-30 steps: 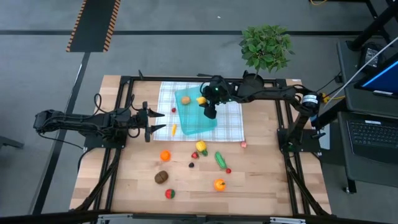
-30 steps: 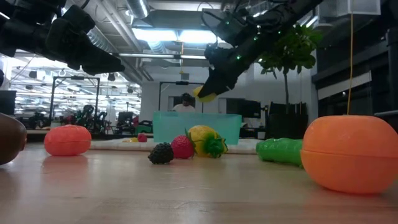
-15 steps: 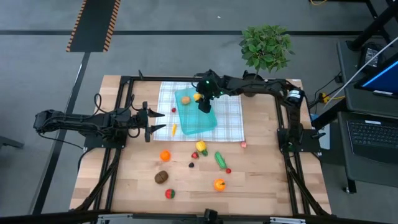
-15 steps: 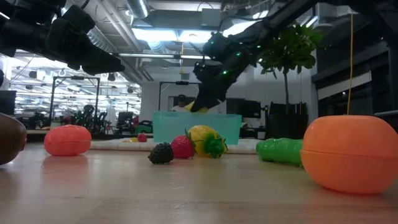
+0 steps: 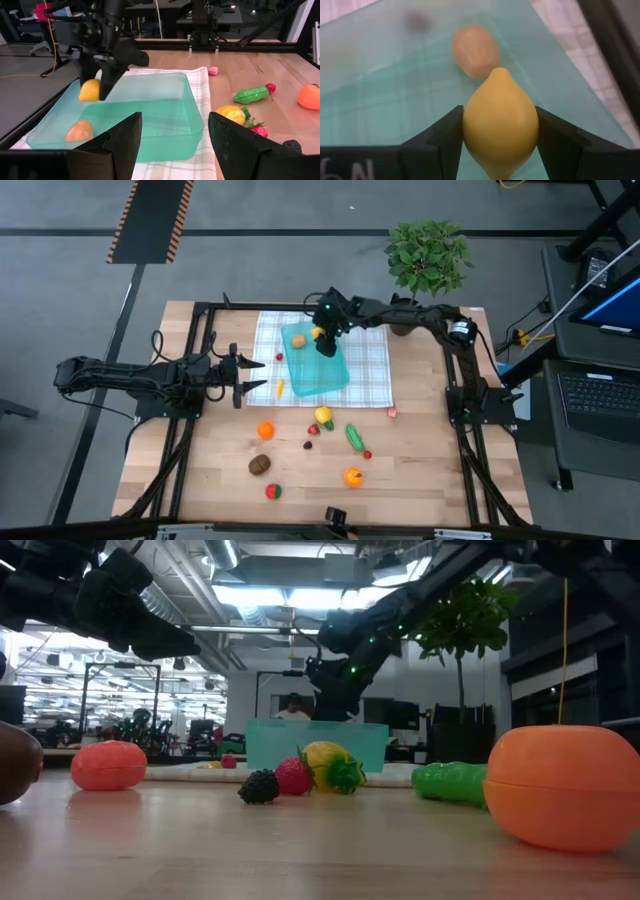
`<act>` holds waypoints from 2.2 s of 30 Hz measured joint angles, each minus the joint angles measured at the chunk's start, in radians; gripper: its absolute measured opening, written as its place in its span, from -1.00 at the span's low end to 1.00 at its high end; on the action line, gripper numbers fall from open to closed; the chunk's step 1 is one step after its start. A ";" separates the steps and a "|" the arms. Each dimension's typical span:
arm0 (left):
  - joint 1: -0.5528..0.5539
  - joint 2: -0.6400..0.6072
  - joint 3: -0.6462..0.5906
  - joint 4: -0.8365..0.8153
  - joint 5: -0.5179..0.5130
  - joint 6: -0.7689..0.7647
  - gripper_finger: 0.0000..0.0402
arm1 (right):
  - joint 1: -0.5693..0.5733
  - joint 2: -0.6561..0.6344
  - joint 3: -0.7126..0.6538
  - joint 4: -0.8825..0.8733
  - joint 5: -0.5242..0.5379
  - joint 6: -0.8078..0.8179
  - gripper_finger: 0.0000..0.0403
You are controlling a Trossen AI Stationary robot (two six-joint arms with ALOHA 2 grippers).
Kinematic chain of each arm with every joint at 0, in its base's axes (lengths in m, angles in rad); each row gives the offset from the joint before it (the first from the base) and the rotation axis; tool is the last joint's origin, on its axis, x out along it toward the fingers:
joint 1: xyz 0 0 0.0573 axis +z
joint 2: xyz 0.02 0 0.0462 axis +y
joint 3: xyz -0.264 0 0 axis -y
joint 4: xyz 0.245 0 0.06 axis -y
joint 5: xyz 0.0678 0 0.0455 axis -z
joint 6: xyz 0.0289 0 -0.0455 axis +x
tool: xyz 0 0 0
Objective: Pick and placing Produce into tupperware
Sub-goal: Put the yellow lemon into the blue bin, then put the top red raspberry into the blue bin
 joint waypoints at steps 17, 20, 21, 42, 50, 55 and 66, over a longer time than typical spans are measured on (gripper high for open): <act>0.000 0.000 0.000 -0.030 0.000 0.000 0.10 | 0.001 0.044 0.000 0.012 0.000 -0.020 0.33; 0.000 0.000 0.000 -0.030 0.000 0.000 0.10 | 0.001 0.044 0.000 0.013 0.000 -0.020 0.46; 0.000 0.000 0.000 -0.030 0.000 0.000 0.10 | 0.001 0.044 0.000 0.014 0.000 -0.020 0.48; 0.002 0.000 0.000 -0.028 0.000 0.000 0.10 | 0.007 -0.235 -0.405 0.562 -0.097 0.004 0.36; 0.001 0.000 0.000 -0.028 0.000 -0.002 0.10 | 0.049 -0.407 -0.726 0.898 -0.134 0.009 0.36; 0.001 0.000 0.000 -0.026 0.000 -0.002 0.10 | 0.092 -0.492 -0.886 1.010 -0.134 0.050 0.36; 0.002 0.000 0.000 -0.019 0.000 -0.005 0.10 | 0.163 -0.578 -1.087 1.310 -0.134 0.098 0.36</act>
